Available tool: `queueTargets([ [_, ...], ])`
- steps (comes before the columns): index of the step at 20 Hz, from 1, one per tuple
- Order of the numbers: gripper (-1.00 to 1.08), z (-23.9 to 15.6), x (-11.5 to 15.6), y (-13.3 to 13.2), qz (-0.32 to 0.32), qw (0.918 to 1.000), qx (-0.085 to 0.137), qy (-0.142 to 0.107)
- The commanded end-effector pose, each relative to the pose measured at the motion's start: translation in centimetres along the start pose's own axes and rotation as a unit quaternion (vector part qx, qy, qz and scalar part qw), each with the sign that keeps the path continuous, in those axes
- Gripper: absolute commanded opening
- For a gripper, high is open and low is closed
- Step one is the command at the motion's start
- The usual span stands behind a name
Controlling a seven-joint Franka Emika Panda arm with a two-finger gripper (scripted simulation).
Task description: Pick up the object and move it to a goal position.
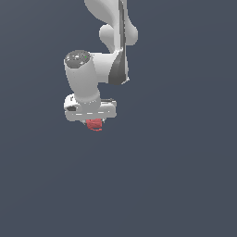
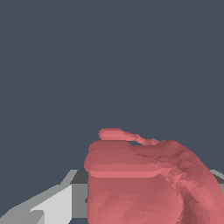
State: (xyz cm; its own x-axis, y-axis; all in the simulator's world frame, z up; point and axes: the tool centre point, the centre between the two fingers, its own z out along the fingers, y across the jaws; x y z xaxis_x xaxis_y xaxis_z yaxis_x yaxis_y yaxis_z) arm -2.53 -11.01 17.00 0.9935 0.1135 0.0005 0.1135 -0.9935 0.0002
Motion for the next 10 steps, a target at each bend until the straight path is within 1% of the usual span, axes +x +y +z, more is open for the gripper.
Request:
queueTargets([
  [1, -1.00, -1.0, -0.8, 0.0, 0.000, 1.0000, 0.000, 0.000],
  [5, -1.00, -2.0, -1.6, 0.1, 0.000, 1.0000, 0.000, 0.000],
  [10, -1.00, -2.5, -1.9, 0.1, 0.000, 1.0000, 0.000, 0.000],
])
